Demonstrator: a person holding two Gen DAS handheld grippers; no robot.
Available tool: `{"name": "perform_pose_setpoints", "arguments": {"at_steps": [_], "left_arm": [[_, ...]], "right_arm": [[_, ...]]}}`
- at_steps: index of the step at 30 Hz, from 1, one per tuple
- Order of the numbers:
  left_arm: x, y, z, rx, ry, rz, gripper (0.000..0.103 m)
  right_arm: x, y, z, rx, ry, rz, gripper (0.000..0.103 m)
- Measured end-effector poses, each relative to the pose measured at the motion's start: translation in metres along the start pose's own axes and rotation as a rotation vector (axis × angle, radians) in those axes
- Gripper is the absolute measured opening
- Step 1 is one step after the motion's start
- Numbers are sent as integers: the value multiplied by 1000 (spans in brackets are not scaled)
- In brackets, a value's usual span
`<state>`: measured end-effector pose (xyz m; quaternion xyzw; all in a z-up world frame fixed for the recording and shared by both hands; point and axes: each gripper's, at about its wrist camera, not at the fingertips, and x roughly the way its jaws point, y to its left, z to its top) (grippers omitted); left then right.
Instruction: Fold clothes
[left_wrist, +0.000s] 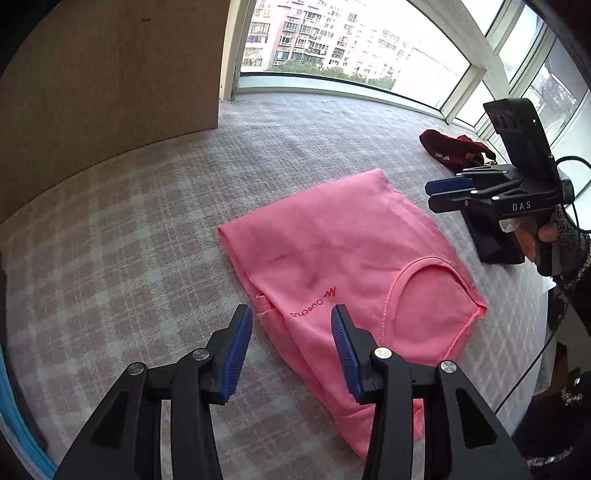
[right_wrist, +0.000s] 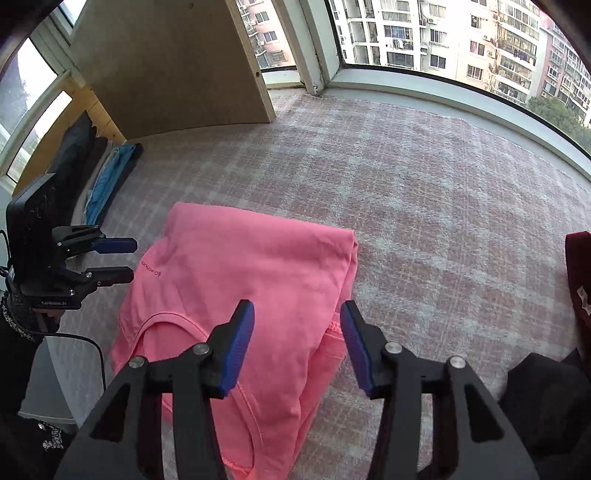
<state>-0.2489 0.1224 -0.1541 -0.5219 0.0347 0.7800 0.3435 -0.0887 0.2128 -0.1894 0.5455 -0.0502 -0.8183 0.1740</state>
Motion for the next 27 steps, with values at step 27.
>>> {"name": "perform_pose_setpoints", "arguments": {"at_steps": [27], "left_arm": [[36,-44,-23,-166,56,230,68]], "right_arm": [[20,13,-63,99,-26,-61,82]]}}
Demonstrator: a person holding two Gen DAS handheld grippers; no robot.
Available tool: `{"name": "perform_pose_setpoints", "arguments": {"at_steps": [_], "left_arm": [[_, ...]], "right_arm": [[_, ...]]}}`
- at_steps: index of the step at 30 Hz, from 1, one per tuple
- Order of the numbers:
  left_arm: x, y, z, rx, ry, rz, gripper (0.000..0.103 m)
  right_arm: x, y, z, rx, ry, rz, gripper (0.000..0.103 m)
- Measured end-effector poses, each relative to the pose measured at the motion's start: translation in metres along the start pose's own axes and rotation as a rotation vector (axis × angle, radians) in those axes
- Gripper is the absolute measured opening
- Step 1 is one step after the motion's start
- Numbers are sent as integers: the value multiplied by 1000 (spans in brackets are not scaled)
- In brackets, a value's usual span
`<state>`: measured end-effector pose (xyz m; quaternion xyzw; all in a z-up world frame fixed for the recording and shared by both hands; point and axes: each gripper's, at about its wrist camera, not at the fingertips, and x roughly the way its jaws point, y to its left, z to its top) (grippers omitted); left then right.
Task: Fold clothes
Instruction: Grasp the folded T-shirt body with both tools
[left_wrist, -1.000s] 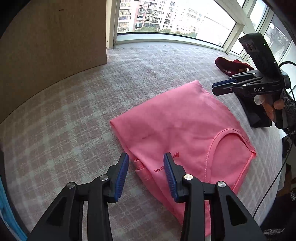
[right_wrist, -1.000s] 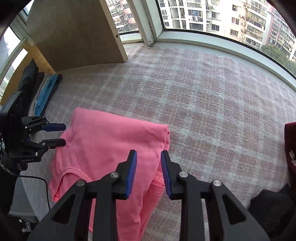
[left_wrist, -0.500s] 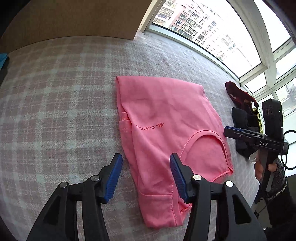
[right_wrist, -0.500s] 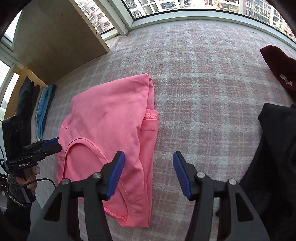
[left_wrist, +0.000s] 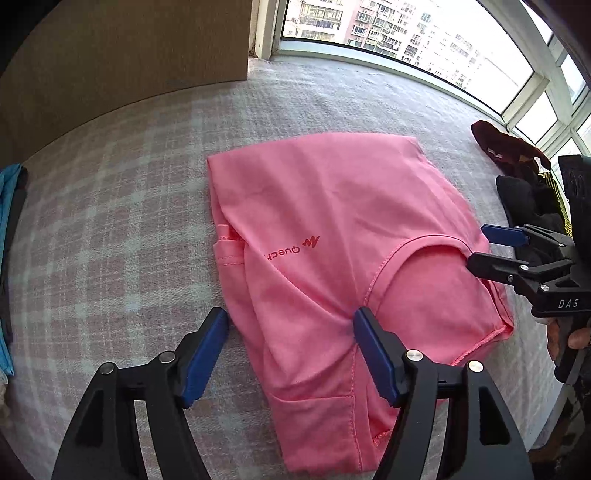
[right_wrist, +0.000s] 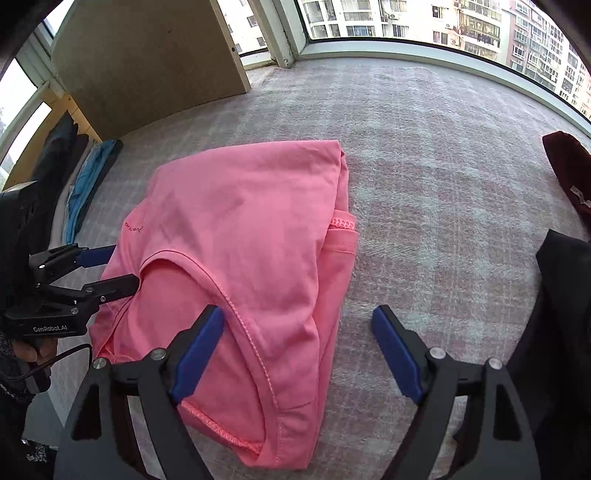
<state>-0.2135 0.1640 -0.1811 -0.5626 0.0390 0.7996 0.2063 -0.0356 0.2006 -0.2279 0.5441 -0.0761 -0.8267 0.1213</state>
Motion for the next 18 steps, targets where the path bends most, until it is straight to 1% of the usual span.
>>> {"name": "perform_pose_setpoints", "arguments": {"at_steps": [3,4,5,6,8,9,11,13,14,15,16,17,18], "left_arm": [[-1,0,0,1,-7,-28,64],[-2,0,0,7,-10,-31,59],[-2,-1,0,14,-13,-35,51],[-3,-1,0,20,-15,-39,49],[-3,-1,0,29,-16,-44,37],[-3,-1,0,31,-15,-45,35],[-3,-2,0,36,-13,-48,28],[-3,-2,0,41,-11,-51,23],[-3,-2,0,43,-10,-53,20],[-3,-2,0,45,-10,-55,20],[-3,-2,0,48,-9,-56,19],[-3,-3,-1,50,-8,-58,15],[-3,-3,-1,53,-7,-59,15]], "right_arm": [[4,9,1,-49,14,16,82],[5,12,1,-61,16,19,82],[5,14,0,-74,18,21,82],[5,16,0,-86,20,24,81],[6,17,0,-97,23,26,76],[6,16,0,-96,25,27,74],[6,12,2,-79,29,45,68],[6,8,4,-62,33,65,52],[6,7,5,-55,39,83,46],[6,7,6,-56,40,81,44],[6,8,6,-58,41,80,44],[6,10,6,-69,40,77,44],[6,12,5,-79,39,74,44]]}}
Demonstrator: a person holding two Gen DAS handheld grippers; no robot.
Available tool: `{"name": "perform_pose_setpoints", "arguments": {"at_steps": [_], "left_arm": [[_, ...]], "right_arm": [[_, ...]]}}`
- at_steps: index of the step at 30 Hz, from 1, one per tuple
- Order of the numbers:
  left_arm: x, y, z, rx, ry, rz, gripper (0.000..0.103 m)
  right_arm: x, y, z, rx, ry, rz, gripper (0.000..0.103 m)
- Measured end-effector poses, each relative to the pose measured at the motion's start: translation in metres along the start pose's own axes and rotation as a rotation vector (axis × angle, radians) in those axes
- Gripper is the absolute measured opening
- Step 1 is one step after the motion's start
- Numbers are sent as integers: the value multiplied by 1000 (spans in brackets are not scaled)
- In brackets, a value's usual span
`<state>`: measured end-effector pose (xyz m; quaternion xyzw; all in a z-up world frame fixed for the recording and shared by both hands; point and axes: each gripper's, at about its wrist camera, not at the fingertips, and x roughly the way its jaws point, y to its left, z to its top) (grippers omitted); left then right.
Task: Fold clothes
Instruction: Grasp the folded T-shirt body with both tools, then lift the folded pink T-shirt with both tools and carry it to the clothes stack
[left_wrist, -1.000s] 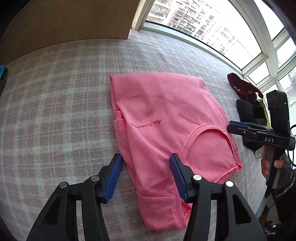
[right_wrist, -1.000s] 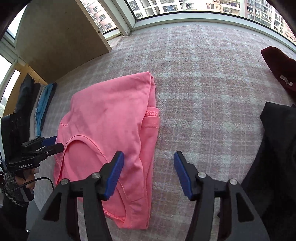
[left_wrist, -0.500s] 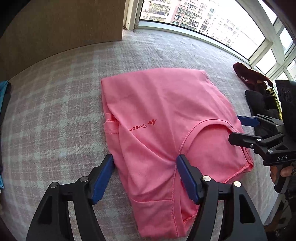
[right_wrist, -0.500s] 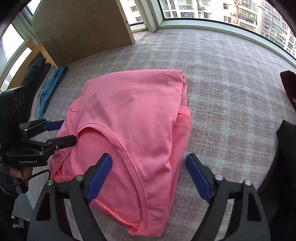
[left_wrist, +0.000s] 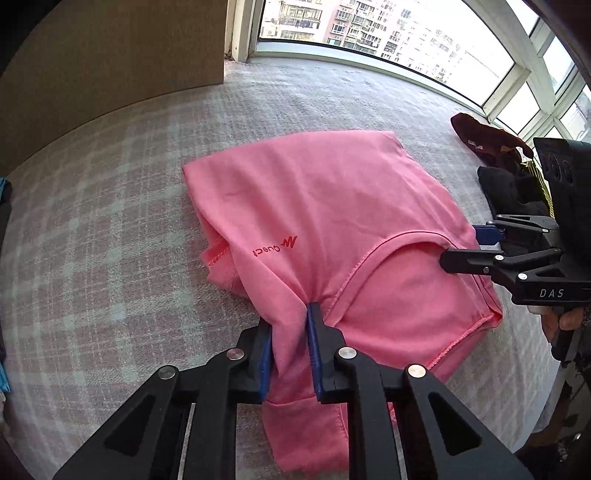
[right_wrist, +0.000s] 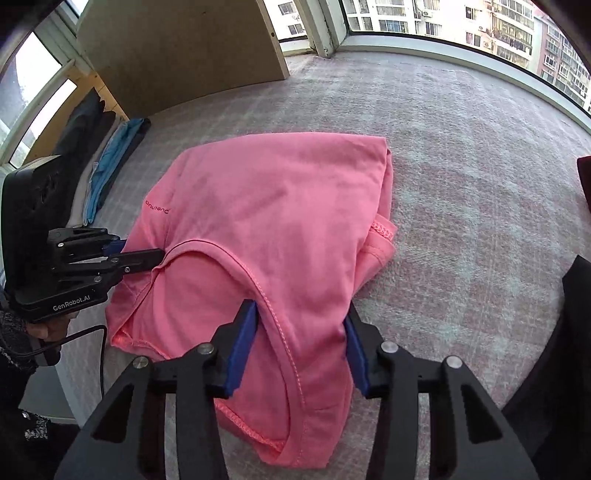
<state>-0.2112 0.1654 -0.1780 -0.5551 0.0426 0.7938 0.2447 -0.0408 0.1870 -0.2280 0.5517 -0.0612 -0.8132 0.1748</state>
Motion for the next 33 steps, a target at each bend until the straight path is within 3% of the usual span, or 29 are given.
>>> {"name": "perform_pose_setpoints", "arguments": {"at_steps": [3,4,6,10,13,16,23,27,33], "left_arm": [[0,0,0,7,3,-5,12],[0,-1,0,9,4,-6,11],[-1,1,0,6,5,-20,11],[-3,8,0,-19,9,-71,10],[-4,12,-2,-67,2,-186,10],[-5,5,-2,-77,-9,-242,10],[-22,-12,2,-62,-48,-271,10],[-54,-20,-9,-30,-93,-231,10],[-120,-24,-30,-30,-191,-159,10]], "right_arm": [[-1,1,-2,8,-3,29,39],[0,0,-2,23,-1,57,27],[2,-3,-2,53,4,111,19],[6,-16,-4,159,18,244,17],[11,-21,-7,228,17,331,16],[16,-15,-8,259,20,386,16],[5,7,-5,236,23,369,15],[-18,36,-3,171,-7,335,14],[-59,88,1,62,-68,351,14]]}}
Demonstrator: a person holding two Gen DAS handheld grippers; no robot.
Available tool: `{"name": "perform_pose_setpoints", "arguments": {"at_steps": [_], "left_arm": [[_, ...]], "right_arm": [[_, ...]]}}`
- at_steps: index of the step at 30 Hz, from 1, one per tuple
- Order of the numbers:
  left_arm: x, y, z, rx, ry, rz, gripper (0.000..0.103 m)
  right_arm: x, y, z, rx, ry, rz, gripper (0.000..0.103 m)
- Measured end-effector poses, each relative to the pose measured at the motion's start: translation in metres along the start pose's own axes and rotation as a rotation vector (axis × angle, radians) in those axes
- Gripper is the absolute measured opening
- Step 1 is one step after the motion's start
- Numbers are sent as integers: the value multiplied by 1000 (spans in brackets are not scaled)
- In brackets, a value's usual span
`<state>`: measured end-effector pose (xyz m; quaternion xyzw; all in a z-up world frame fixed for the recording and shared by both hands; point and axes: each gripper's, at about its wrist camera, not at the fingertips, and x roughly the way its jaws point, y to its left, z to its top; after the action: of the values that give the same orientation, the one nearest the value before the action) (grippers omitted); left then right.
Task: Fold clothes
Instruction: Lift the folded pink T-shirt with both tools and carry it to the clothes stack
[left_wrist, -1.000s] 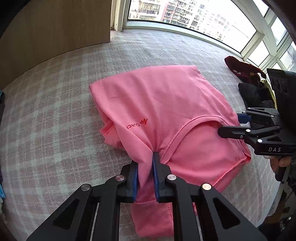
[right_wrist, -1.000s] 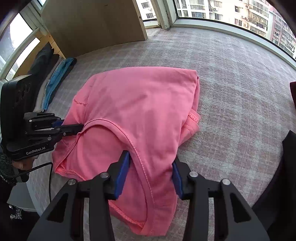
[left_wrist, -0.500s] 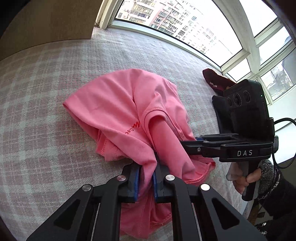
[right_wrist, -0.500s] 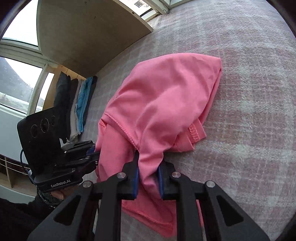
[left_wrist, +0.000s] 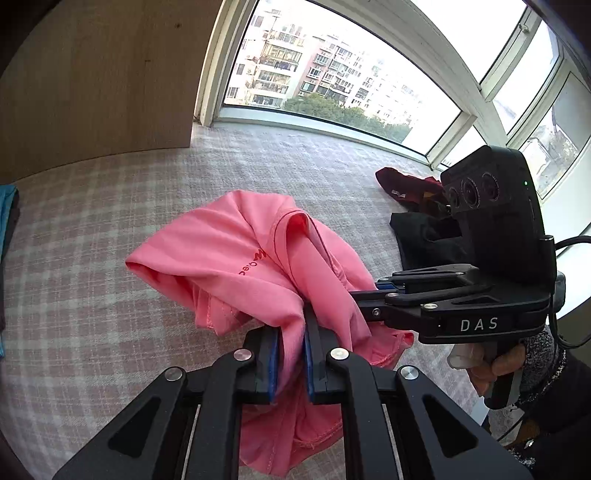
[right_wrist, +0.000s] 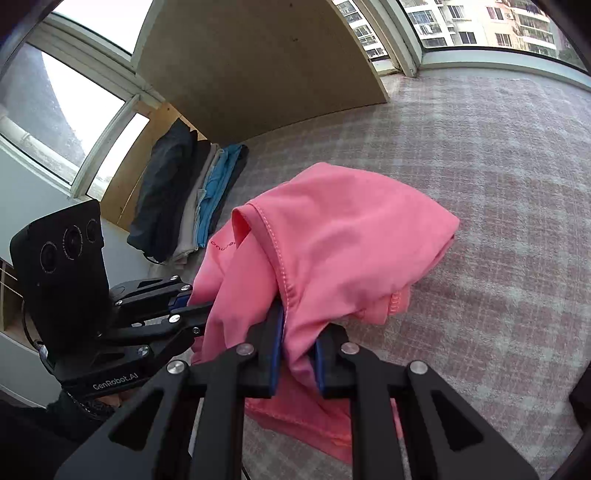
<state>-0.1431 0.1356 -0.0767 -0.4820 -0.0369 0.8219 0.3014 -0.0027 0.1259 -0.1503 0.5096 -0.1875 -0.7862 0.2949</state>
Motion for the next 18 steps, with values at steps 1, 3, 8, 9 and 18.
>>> {"name": "perform_pose_setpoints", "arguments": {"at_steps": [1,3,8,9,18], "left_arm": [[-13,-1,-1,10,-13,21,10],[-39,1,-3,24,-39,61,10],[-100,25,-3,41,-93,141,10],[-112,33,-2,44,-104,155,10],[-235,148,10,160,-180,295,10]], "right_arm": [[-2,12,1,-23,-4,8,14],[-2,35,6,-62,-12,29,14],[8,104,24,-163,-41,40,14],[13,118,29,-179,-49,47,14],[88,269,84,-292,-151,66,14]]}}
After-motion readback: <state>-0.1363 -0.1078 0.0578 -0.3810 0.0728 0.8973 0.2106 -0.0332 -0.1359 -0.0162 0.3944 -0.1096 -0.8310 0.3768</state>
